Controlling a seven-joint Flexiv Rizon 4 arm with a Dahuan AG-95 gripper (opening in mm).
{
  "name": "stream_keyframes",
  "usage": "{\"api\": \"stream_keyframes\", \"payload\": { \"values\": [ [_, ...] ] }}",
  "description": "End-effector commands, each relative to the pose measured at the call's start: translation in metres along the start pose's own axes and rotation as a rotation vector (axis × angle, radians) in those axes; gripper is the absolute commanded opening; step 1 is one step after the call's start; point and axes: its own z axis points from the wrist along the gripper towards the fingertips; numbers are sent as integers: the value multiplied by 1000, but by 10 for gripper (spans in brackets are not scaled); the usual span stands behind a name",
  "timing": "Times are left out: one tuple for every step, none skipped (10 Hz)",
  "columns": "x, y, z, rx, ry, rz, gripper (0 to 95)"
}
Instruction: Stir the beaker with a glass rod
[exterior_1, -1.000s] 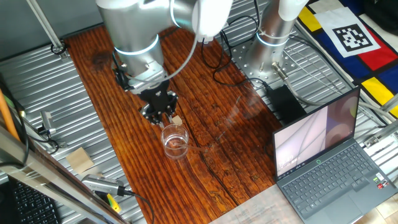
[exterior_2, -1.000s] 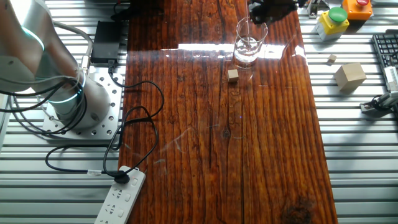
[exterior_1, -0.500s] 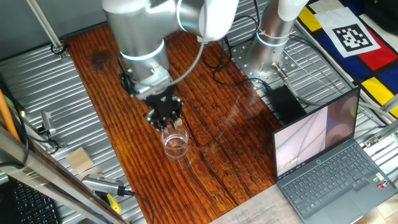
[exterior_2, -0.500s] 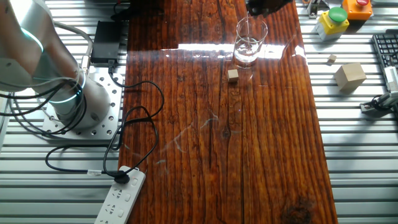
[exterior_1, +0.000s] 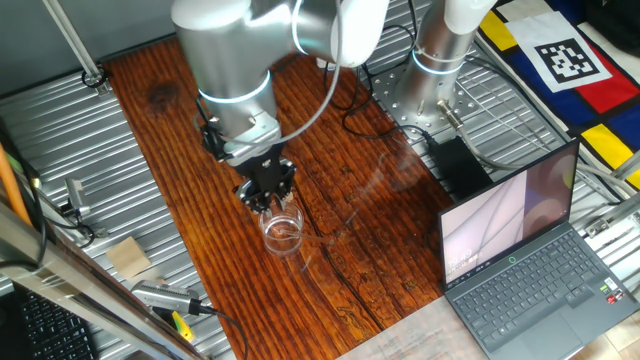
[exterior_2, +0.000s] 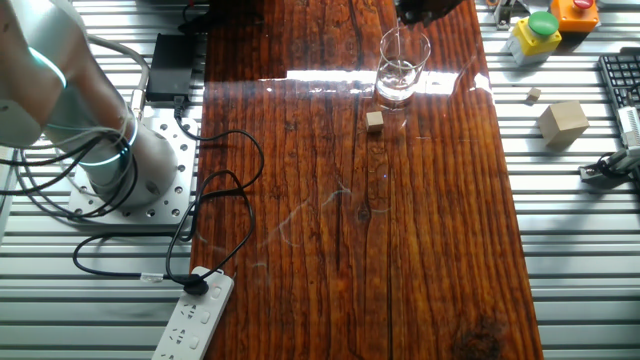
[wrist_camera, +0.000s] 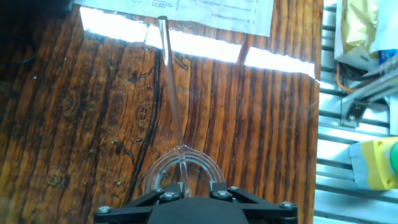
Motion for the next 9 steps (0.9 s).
{"api": "stream_keyframes", "payload": {
  "values": [
    [-1,-1,-1,-18,-74,-39,190],
    [-1,-1,-1,-19,-74,-40,190],
    [-1,-1,-1,-20,-76,-39,190],
    [-1,-1,-1,-22,-74,-36,190],
    [-1,-1,-1,-31,-76,-10,190],
    [-1,-1,-1,-30,-85,-6,190],
    [-1,-1,-1,-29,-91,-8,190],
    [-1,-1,-1,-28,-95,-8,190],
    [-1,-1,-1,-27,-99,-9,190]
  ]
}}
